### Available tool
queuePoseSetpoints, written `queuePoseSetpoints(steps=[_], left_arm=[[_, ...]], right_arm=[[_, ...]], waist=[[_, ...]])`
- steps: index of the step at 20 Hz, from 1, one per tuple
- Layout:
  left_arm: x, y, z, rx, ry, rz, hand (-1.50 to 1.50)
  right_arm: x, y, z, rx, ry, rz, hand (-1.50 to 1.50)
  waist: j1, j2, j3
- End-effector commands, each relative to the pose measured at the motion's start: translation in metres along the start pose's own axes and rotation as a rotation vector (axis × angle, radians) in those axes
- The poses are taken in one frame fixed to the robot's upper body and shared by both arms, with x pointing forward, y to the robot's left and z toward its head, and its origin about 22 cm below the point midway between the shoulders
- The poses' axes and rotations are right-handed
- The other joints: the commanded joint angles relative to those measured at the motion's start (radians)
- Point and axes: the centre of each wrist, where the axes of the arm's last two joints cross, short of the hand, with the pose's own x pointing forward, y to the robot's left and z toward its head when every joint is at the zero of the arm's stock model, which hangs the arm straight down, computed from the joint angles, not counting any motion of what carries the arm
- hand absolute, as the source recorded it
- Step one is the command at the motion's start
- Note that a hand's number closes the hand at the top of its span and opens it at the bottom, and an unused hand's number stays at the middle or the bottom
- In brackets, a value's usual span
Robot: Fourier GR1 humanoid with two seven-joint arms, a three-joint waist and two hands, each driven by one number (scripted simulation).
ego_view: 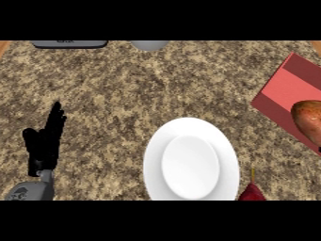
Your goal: Pick the sweet potato from the plate and place it in the cardboard box
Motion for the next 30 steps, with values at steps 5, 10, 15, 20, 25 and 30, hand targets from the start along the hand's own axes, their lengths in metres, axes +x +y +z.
queuePoseSetpoints(steps=[5, 10, 15, 20, 25, 30], left_arm=[[0.007, 0.005, -0.009, -0.005, -0.010, 0.005, 0.00], [0.012, -0.015, -0.010, -0.003, 0.001, 0.001, 0.00], [0.009, 0.014, -0.001, -0.005, -0.001, -0.001, 0.00], [0.016, -0.008, 0.000, -0.031, -0.014, 0.000, 0.00], [0.018, 0.017, -0.012, -0.027, -0.003, -0.011, 0.00], [-0.002, -0.013, 0.009, -0.010, -0.001, 0.011, 0.00]], right_arm=[[-0.067, -0.018, -0.062, 0.027, 0.050, -0.129, 1.50], [-0.093, 0.017, -0.091, 0.037, 0.036, -0.122, 1.50], [-0.122, 0.065, -0.111, 0.061, 0.060, -0.129, 1.50], [-0.146, 0.080, -0.158, 0.086, 0.172, -0.131, 1.50], [-0.159, 0.102, -0.172, 0.159, 0.176, -0.293, -1.50], [-0.190, 0.119, -0.171, 0.078, 0.127, -0.478, -1.50]], waist=[[0.007, 0.002, 0.001], [0.009, 0.003, 0.001], [0.014, 0.003, 0.001], [0.026, 0.006, 0.001], [0.024, 0.007, 0.001], [0.027, 0.008, 0.002]])
